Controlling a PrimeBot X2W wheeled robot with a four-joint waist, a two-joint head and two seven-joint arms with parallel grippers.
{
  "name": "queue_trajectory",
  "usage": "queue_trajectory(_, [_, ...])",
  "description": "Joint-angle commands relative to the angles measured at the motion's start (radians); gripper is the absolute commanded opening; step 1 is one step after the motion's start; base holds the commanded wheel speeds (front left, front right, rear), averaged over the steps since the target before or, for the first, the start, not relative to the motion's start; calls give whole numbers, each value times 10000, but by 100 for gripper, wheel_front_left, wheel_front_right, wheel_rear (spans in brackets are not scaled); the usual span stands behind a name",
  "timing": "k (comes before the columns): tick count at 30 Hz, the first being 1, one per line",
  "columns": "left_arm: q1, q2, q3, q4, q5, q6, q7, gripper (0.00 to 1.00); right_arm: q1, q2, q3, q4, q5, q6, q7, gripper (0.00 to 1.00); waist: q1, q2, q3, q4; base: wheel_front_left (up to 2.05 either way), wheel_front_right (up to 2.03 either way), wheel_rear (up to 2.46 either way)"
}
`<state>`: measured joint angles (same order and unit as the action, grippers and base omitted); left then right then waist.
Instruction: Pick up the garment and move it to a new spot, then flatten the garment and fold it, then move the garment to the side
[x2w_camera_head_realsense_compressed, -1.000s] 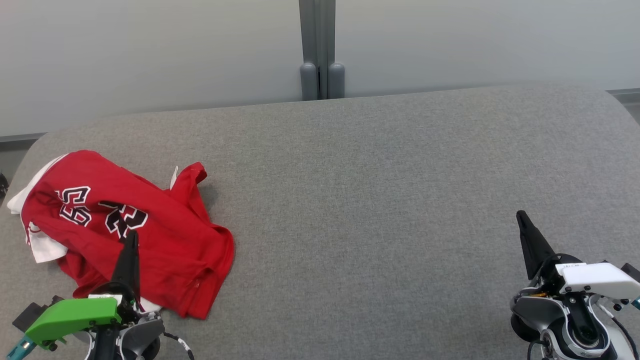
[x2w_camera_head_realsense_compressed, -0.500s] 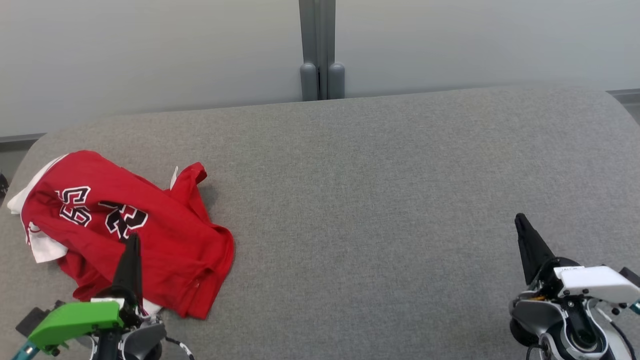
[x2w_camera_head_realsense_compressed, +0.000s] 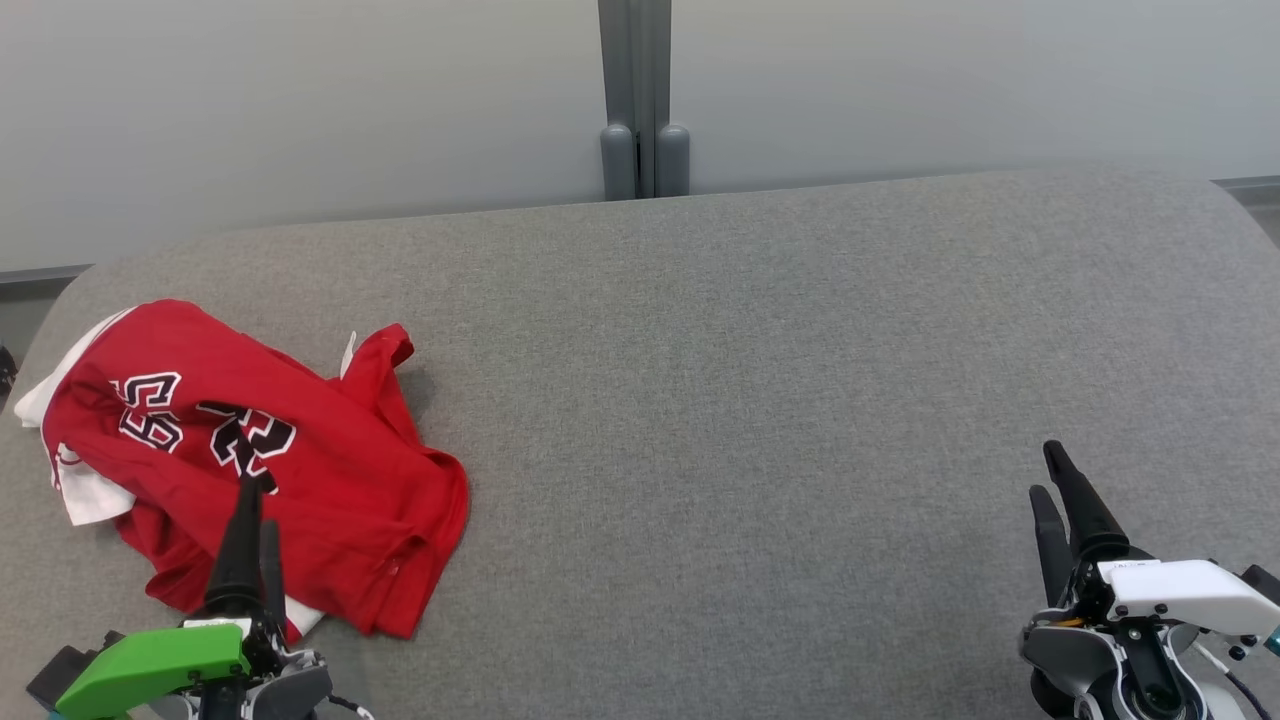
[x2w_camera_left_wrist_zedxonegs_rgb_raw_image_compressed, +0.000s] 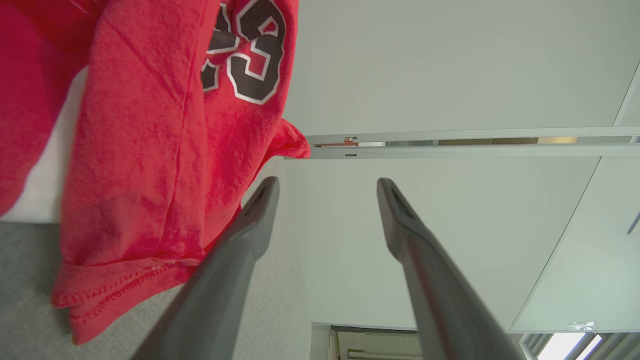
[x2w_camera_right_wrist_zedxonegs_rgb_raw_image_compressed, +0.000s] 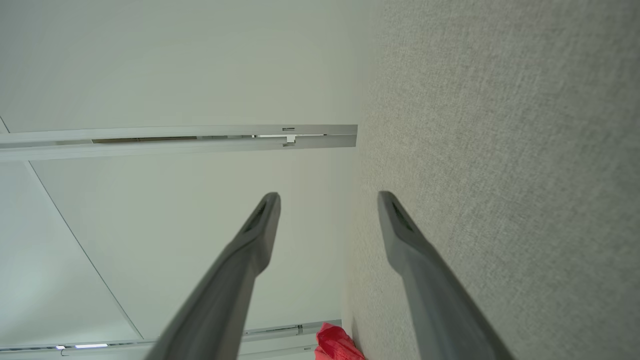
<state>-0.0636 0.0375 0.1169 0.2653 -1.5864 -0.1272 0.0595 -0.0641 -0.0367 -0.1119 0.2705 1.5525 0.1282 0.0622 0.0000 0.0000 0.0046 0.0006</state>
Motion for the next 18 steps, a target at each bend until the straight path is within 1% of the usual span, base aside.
queue_trajectory(1, [-122, 56, 107, -214, 237, -12, -113, 100, -204, -63, -60, -196, -344, 22, -130, 100, 0, 0, -1, 4, 0, 0, 0])
queue_trajectory(9, [-191, 68, 438, -451, 1159, -15, -462, 100, -396, -75, -378, -714, -1885, 24, -484, 100, 0, 0, 3, 16, 0, 0, 0])
queue_trajectory(13, [-253, 74, 591, -725, 1641, -17, -630, 100, -447, -79, -250, -1050, -3076, 24, -648, 100, 0, 0, -1, 26, 0, 0, 0])
queue_trajectory(18, [-321, 81, 776, -1219, 2499, -19, -830, 100, -564, -103, -31, -1635, -4806, 25, -848, 100, 0, 0, -2, 43, 0, 0, 0])
